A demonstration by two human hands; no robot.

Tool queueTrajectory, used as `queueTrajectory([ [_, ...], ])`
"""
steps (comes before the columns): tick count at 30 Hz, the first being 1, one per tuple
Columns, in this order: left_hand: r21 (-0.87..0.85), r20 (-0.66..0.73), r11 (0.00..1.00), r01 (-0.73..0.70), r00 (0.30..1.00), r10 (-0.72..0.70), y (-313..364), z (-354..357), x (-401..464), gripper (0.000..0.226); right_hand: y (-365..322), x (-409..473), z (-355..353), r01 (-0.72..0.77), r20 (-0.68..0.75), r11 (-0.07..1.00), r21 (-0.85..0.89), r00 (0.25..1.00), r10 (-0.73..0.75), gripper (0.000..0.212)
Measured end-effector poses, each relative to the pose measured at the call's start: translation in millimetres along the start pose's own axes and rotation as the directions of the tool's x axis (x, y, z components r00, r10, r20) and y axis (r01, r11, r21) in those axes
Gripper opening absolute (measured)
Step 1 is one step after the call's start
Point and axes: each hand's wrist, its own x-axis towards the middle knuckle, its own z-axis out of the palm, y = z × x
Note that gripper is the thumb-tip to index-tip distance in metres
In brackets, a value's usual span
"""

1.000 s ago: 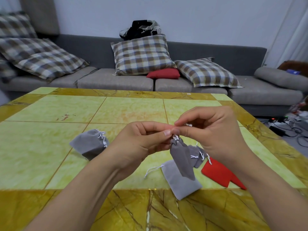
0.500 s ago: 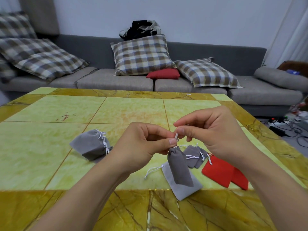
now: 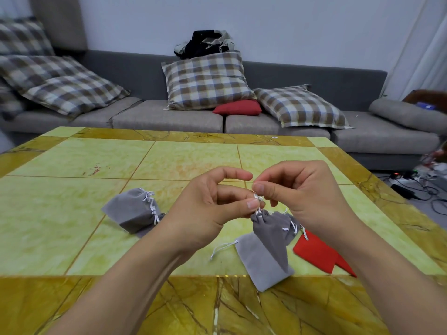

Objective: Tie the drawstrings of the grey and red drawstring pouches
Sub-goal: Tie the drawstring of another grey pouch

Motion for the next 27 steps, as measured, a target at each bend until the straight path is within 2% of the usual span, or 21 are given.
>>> queueTrajectory([
  [8, 0.014, -0.113, 0.99, -0.139, 0.984, 0.14, -1, -4, 4, 0.03, -6, -2, 1, -0.149, 0.028, 0.983, 0.109, 0.989, 0.146, 0.019],
  [14, 0.122, -0.161, 0.975, -0.187, 0.965, 0.205, -3, 0, 4, 0.019, -9, -5, 6, -0.241, 0.02, 0.949, 0.202, 0.97, 0.242, 0.019],
  [19, 0.131, -0.261, 0.972, -0.196, 0.939, 0.224, -7, -1, 6, 0.014, -14, -7, 11, -0.287, 0.067, 0.924, 0.252, 0.958, 0.279, 0.024],
  [22, 0.117, -0.329, 0.977, -0.178, 0.921, 0.208, -11, 2, 7, 0.012, -16, -10, 17, -0.311, 0.045, 0.908, 0.281, 0.949, 0.312, 0.021],
  [27, -0.017, -0.382, 0.988, -0.154, 0.914, 0.136, -14, 9, 5, 0.011, -18, -13, 24, -0.356, -0.007, 0.862, 0.36, 0.923, 0.384, 0.017],
])
